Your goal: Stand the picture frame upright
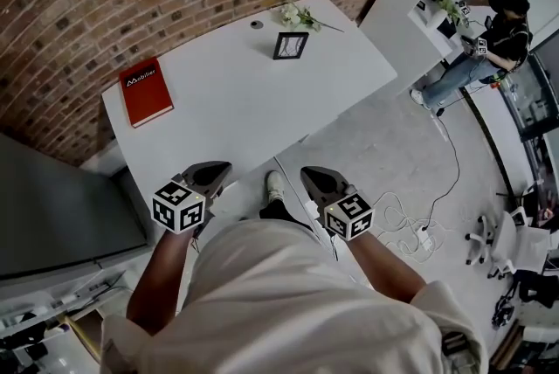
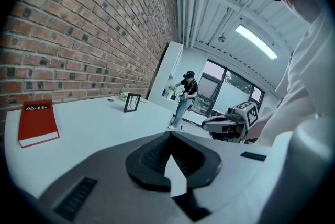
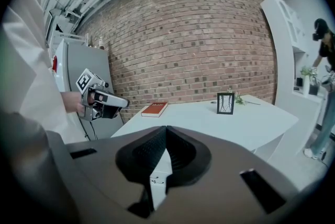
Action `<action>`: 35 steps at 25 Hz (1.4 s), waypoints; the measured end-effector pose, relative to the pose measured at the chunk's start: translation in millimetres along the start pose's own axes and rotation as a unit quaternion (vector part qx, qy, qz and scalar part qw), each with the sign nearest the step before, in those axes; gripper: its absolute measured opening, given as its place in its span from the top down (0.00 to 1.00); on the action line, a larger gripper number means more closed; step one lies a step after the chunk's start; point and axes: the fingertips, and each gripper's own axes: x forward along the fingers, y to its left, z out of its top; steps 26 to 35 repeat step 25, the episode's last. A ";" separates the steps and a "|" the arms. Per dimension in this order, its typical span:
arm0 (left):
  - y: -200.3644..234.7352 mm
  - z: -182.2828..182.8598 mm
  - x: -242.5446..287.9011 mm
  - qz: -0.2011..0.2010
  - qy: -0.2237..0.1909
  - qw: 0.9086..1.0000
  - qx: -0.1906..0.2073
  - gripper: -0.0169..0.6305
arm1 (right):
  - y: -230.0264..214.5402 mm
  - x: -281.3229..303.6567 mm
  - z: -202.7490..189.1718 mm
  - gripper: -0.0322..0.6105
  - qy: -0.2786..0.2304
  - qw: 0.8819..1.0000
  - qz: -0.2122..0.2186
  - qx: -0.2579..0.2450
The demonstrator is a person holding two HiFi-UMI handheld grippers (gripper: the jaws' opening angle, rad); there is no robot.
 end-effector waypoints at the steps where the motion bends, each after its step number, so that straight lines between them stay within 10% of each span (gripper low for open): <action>1: -0.1 -1.6 -0.1 -0.001 0.001 1.000 -0.001 0.98 | 1.3 0.6 -0.5 0.94 0.001 1.000 0.001 -0.003; 35: -10.3 -15.9 9.6 -0.007 0.002 1.000 -0.020 0.98 | -8.2 -6.0 -3.5 0.95 0.006 1.000 -0.003 -0.018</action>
